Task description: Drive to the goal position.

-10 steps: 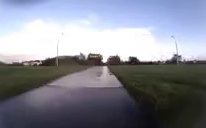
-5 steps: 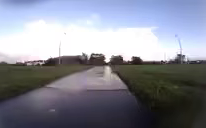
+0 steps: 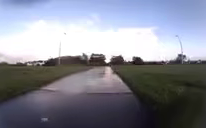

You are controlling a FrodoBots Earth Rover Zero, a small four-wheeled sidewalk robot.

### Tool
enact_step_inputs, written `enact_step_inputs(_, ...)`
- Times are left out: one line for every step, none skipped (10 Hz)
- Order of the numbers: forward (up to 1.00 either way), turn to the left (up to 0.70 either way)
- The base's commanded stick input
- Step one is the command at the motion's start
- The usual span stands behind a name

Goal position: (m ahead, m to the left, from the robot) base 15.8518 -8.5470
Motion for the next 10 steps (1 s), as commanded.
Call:
enact_step_inputs(0.45, 0.0)
enact_step_inputs(0.45, 0.0)
enact_step_inputs(0.45, 0.0)
enact_step_inputs(0.45, 0.0)
enact_step_inputs(0.45, 0.0)
enact_step_inputs(0.45, 0.0)
enact_step_inputs(0.45, 0.0)
enact_step_inputs(0.45, 0.0)
enact_step_inputs(0.45, 0.0)
enact_step_inputs(0.45, 0.0)
